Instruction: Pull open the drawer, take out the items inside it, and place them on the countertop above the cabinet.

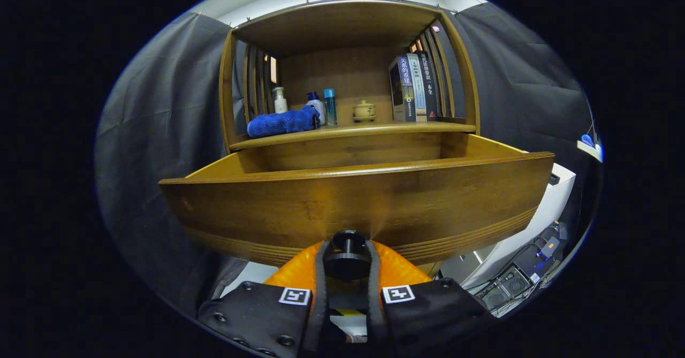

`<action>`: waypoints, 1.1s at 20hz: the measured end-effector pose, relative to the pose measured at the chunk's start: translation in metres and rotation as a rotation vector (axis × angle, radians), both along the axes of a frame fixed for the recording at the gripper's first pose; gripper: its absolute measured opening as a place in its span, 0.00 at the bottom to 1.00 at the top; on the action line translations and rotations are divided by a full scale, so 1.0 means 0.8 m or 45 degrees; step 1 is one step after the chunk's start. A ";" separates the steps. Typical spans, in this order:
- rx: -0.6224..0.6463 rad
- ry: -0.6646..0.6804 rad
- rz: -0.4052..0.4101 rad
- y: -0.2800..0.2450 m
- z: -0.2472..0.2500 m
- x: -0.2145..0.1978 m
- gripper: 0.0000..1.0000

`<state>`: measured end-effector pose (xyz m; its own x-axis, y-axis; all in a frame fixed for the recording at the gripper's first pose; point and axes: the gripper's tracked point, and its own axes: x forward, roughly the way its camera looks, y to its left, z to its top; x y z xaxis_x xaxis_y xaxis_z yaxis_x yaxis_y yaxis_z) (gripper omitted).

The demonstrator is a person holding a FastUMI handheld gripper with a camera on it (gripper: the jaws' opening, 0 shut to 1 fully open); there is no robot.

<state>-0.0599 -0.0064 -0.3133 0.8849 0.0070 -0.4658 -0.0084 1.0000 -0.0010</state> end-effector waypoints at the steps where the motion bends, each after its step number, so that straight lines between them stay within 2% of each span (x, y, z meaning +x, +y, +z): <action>1: 0.000 -0.002 0.000 0.001 0.001 0.000 0.36; 7: 0.001 -0.006 -0.007 0.000 -0.001 0.000 0.36; 13: 0.004 0.002 0.003 0.003 -0.002 -0.002 0.50; 17: -0.033 -0.015 0.028 0.009 0.003 -0.004 0.67; 19: -0.035 -0.040 0.056 0.017 0.010 -0.005 0.79; 22: -0.023 -0.115 0.069 0.020 0.051 -0.006 0.97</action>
